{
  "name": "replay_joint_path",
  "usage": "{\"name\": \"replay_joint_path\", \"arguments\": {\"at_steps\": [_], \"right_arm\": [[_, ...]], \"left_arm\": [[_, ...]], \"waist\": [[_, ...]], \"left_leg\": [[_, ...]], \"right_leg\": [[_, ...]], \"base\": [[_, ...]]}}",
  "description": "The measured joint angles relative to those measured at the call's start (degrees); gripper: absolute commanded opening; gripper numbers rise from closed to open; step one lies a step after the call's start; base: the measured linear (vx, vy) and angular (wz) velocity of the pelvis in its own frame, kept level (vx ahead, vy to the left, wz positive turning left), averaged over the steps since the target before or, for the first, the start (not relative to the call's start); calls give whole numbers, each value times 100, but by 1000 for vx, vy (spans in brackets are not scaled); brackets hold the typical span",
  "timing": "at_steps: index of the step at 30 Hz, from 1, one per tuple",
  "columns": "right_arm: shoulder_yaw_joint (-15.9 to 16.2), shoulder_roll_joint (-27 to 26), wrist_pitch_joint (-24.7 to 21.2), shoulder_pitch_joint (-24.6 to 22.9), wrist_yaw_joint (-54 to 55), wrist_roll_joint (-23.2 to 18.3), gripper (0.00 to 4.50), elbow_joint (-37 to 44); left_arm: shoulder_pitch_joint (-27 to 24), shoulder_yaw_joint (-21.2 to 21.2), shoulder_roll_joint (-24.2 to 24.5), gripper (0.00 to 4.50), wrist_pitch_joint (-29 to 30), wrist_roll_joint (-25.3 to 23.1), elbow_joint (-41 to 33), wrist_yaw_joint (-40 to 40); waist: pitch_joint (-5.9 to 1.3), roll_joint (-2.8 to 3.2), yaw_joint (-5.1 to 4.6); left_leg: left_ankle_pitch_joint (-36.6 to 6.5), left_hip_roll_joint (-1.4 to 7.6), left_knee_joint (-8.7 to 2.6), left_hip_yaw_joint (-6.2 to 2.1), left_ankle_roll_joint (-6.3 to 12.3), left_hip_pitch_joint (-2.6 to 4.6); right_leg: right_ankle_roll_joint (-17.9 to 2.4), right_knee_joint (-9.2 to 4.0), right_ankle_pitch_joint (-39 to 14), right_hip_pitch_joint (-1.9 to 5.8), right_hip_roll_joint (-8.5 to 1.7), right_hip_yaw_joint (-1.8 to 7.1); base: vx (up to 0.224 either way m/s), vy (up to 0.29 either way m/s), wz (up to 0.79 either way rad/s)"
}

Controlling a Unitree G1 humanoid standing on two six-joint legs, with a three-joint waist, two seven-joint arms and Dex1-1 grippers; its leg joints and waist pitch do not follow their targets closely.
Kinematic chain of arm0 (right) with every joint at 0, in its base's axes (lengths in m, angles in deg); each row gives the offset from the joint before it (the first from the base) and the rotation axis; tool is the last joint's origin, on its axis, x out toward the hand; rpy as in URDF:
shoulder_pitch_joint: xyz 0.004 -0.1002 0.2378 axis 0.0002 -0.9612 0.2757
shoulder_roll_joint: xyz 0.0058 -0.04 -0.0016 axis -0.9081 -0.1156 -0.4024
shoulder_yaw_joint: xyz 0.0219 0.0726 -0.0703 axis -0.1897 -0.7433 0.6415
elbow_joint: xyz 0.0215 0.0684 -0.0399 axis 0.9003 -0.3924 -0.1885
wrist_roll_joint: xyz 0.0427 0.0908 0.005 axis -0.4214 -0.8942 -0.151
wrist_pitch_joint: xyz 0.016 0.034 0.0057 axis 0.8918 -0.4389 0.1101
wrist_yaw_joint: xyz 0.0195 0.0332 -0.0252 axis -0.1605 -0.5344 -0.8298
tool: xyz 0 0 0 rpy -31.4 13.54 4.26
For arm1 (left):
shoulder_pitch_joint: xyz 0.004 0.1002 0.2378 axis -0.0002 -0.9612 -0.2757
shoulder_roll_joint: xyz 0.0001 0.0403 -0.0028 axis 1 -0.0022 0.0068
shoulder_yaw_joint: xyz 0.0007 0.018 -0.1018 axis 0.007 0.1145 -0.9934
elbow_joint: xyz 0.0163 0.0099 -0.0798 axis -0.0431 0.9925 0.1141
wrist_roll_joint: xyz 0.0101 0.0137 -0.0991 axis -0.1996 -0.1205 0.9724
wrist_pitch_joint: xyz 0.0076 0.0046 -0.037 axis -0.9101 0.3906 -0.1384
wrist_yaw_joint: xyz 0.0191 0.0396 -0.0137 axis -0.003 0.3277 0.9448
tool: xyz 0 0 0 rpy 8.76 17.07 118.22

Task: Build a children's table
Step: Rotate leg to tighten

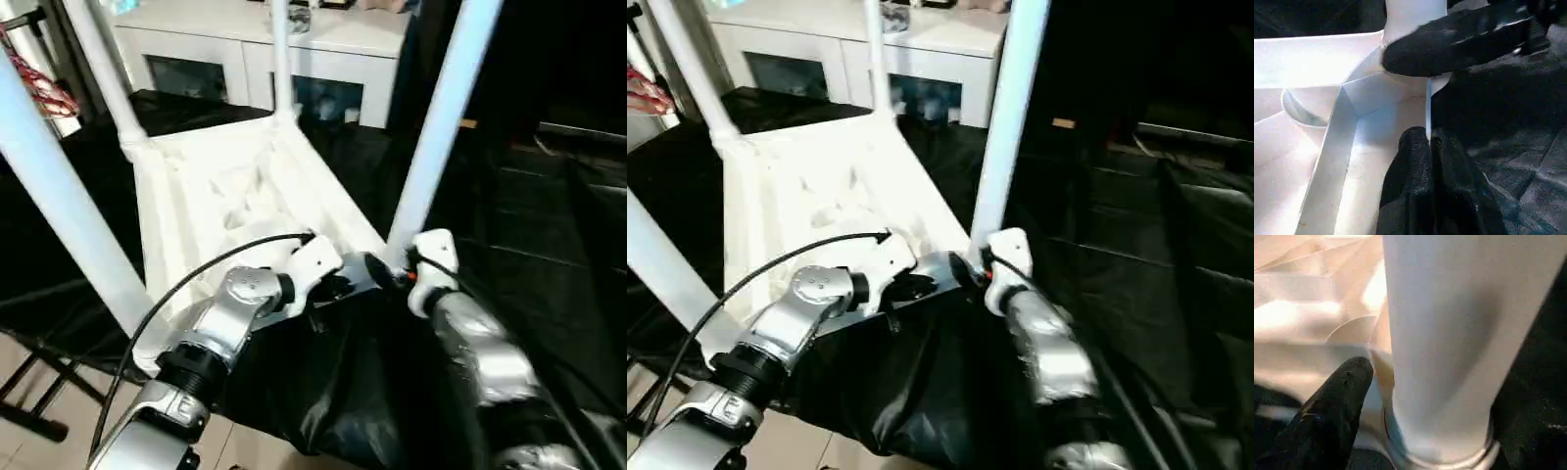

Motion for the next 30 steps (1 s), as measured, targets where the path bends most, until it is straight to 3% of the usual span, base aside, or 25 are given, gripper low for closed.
{"name": "replay_joint_path", "arguments": {"at_steps": [4,12,16,18,19,21,22,23,27,30], "right_arm": [[-160,642,75,-309,-834,-314,373,182],[-325,1491,52,-619,-1742,-513,373,236],[-244,1848,-392,-958,-2586,-922,373,827],[-166,1878,-557,-1037,-2814,-1059,373,1048],[-75,1871,-638,-1046,-2909,-1132,376,1175],[73,1870,-712,-1046,-3013,-1191,376,1352],[124,1864,-741,-1028,-3049,-1196,378,1402],[145,1819,-745,-1001,-3041,-1195,378,1440],[208,1454,-710,-723,-2724,-1169,378,1420],[207,1350,-646,-430,-2518,-1068,378,1152]], "left_arm": [[0,52,-38,0,-46,-2,-26,-39],[0,52,35,0,-115,0,-41,-49],[-51,75,83,0,-148,0,-128,-98],[-85,48,91,0,-144,5,-175,-109],[-108,30,83,27,-115,18,-215,-113],[-174,-85,24,27,-109,279,-392,-184],[-197,-103,-24,62,-82,427,-567,-252],[-227,-127,-45,62,-22,527,-739,-281],[-391,-356,-43,93,500,968,-1616,-320],[-857,-425,275,107,1107,1325,-2568,-547]], "waist": [[-2,12,79],[1,26,70],[2,25,75],[1,26,60],[-1,31,62],[6,20,79],[9,12,95],[9,12,98],[10,10,76],[10,10,29]], "left_leg": [[1,1,0,2,1,-10],[1,9,0,2,2,-18],[1,12,-2,2,3,-19],[2,13,-1,2,3,-19],[2,13,-1,2,3,-20],[2,17,1,2,3,-28],[2,19,7,2,3,-32],[2,19,11,3,4,-36],[2,19,16,6,4,-43],[1,24,10,10,3,-40]], "right_leg": [[-3,3,2,-1,0,1],[7,5,-3,-11,1,-9],[12,4,-6,-12,1,-12],[12,5,-6,-14,2,-13],[12,5,-6,-15,2,-13],[11,6,-6,-20,2,-18],[7,6,-3,-19,2,-18],[-6,6,4,-19,2,-17],[-12,5,8,-25,2,-13],[-10,8,6,-33,3,-13]], "base": [[0,0,0],[0,0,0],[0,0,0],[0,0,0],[0,0,0],[0,0,0],[0,0,0],[0,0,0],[0,0,0],[0,0,0]]}}
